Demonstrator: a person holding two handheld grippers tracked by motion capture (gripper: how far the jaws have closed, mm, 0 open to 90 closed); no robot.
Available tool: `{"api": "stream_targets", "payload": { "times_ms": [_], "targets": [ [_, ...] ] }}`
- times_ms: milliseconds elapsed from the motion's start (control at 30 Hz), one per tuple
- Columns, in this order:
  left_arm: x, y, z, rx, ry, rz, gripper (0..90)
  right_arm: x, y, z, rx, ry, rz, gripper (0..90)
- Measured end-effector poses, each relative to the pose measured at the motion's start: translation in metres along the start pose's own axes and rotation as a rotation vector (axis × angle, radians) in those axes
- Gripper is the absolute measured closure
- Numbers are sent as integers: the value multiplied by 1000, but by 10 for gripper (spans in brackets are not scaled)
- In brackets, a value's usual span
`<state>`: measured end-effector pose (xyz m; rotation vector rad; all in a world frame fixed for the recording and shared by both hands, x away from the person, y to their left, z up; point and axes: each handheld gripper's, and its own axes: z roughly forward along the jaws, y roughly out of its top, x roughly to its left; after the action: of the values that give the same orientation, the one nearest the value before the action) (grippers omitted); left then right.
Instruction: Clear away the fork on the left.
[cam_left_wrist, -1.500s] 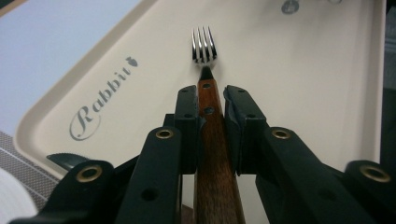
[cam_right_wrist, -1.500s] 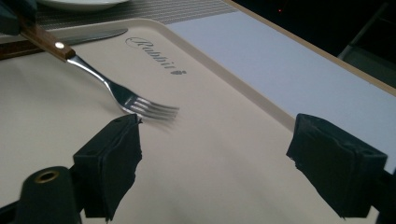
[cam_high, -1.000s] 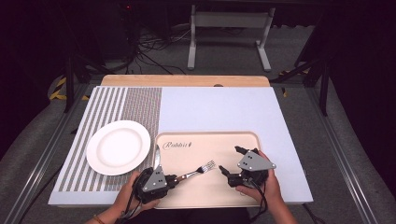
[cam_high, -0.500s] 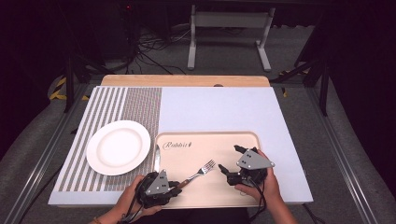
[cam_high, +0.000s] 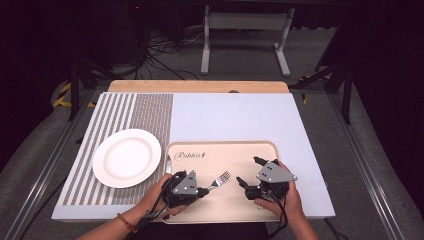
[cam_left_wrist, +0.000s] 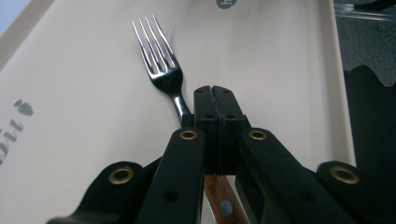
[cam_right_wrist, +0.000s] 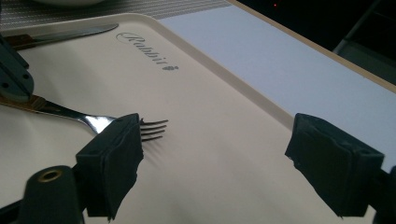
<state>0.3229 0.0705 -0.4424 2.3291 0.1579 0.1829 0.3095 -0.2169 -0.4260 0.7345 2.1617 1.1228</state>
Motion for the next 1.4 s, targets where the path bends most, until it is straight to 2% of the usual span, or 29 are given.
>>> {"api": "stream_targets", "payload": {
  "times_ms": [100, 233, 367, 500, 567, 667, 967, 1067, 1200, 1300, 1400],
  "targets": [
    [3, 2, 9, 15, -21, 0, 899, 1, -1, 0, 3, 2, -3, 179],
    [2, 2, 21, 68, -12, 2, 899, 0, -1, 0, 9, 2, -4, 179],
    [2, 4, 22, 81, 35, 13, 899, 1, -1, 1, 12, 6, -5, 179],
    [4, 3, 20, 94, 53, 9, 899, 2, -1, 3, 19, 11, -8, 179],
    [8, 0, 17, 102, 70, -12, 899, 2, -1, 3, 20, 13, -8, 179],
    [10, -2, 14, 113, 80, -22, 899, 2, -1, 3, 21, 16, -11, 179],
    [14, -13, -1, 164, 130, -30, 899, 3, -2, 6, 38, 20, -8, 179],
    [15, -16, -5, 166, 126, -42, 899, 3, -2, 6, 42, 22, -8, 179],
    [16, -20, -10, 184, 150, -39, 899, 3, -2, 8, 52, 19, -2, 179],
    [16, -24, -15, 187, 149, -51, 899, 4, -2, 9, 58, 21, -4, 179],
    [19, -30, -19, 170, 148, -66, 899, 4, -1, 9, 57, 21, -4, 179]
  ]
}}
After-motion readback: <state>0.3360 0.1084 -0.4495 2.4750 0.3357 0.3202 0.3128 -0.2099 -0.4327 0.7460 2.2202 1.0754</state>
